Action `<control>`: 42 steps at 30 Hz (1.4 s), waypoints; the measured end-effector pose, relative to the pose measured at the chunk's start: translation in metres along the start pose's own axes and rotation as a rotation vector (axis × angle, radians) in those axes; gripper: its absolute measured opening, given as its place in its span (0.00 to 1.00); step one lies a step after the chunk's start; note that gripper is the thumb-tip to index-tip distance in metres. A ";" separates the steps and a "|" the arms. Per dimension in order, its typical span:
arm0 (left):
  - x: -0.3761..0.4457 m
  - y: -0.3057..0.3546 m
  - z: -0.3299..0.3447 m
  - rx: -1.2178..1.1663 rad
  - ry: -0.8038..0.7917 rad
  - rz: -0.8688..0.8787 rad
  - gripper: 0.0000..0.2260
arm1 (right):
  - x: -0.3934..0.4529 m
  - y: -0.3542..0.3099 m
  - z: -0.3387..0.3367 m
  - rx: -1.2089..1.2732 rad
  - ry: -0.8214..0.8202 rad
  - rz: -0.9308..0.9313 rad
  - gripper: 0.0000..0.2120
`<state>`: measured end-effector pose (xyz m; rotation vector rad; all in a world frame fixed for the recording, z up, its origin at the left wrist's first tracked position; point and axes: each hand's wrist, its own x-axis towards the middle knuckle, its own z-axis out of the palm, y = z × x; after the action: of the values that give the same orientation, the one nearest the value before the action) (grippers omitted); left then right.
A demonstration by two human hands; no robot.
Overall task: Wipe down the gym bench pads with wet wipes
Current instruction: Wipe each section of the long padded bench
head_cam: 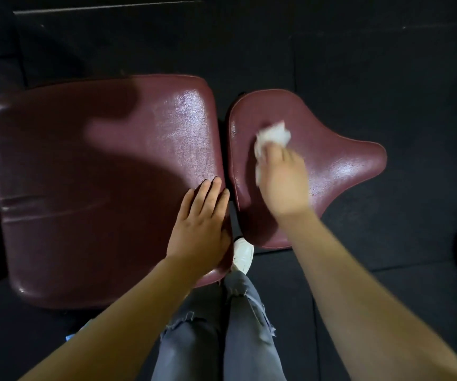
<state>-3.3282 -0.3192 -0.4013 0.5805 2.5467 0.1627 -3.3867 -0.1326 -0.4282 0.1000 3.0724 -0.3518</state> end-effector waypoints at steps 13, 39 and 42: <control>0.000 0.004 0.013 -0.008 0.055 -0.011 0.31 | 0.064 0.009 0.008 -0.063 0.124 -0.070 0.06; 0.001 0.005 0.019 0.078 0.065 -0.010 0.31 | 0.099 0.021 -0.020 -0.139 -0.145 0.108 0.17; 0.001 0.007 0.015 0.093 0.051 0.005 0.31 | 0.018 0.037 -0.019 -0.067 -0.025 0.176 0.14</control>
<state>-3.3188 -0.3127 -0.4130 0.6250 2.6133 0.0616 -3.4031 -0.0916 -0.4185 0.3575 3.0170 -0.2383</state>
